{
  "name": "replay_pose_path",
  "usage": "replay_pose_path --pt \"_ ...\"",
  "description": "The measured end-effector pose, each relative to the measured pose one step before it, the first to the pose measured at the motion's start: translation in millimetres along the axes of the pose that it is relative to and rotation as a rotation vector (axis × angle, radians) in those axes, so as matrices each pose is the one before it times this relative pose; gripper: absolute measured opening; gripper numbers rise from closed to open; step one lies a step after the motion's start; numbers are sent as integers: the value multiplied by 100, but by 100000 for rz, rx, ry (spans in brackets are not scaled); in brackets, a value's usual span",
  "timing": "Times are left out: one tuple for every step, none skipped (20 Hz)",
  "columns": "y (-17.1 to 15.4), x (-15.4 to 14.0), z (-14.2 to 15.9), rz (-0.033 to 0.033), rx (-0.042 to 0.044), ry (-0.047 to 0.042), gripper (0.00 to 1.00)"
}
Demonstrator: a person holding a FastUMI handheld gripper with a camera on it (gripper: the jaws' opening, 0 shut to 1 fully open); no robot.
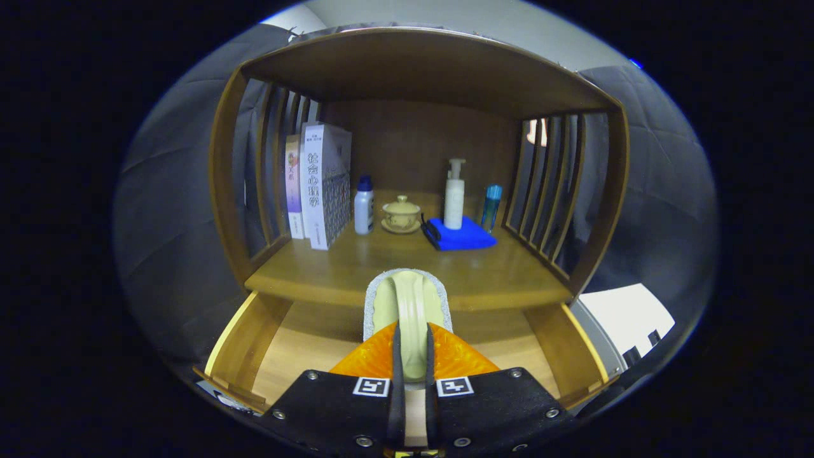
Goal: Pull open the drawer, take out the items inside it, and place them on the countertop above the cabinet.
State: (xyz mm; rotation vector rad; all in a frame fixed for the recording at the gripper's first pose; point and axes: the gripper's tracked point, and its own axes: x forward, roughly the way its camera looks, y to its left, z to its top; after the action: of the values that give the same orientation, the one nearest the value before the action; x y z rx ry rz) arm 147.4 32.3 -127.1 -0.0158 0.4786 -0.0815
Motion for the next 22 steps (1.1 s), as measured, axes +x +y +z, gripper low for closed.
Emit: replay_pose_path --pt "-354 1065 625 -811 -1086 -1409 13" --pt "-362 1061 519 -723 -735 -1013 13" --pt "-257 1150 270 -182 -291 -191 13" --pt "-179 1249 140 57 83 70 13" --pt "-193 1191 92 332 84 -117 13" --pt "-182 1159 325 -131 104 -618 13" --pt "-113 1134 254 -180 402 -661 13" --pt "216 985 366 1109 839 -449 13" --pt "89 875 265 749 224 -106 13" --pt "-87 872 247 -100 -817 -357 13" --pt "-142 822 -19 -64 -1734 512 13" --pt "-9 594 -358 -166 -1151 754 13" --pt "62 280 197 95 -629 -436 14" --pt "93 661 207 975 -836 -1463 16" --pt "13 453 93 704 -745 -763 18" --pt "-165 186 -191 -130 -248 -206 19" --pt "-101 265 97 -168 19 -673 20" --pt "-54 308 40 263 -494 -916 21" --pt "5 296 41 272 -621 -674 22" --pt "186 160 -24 600 -266 -372 24" --pt "324 -154 -379 2181 239 1213 26" --pt "395 -463 -323 3810 1143 1994 30"
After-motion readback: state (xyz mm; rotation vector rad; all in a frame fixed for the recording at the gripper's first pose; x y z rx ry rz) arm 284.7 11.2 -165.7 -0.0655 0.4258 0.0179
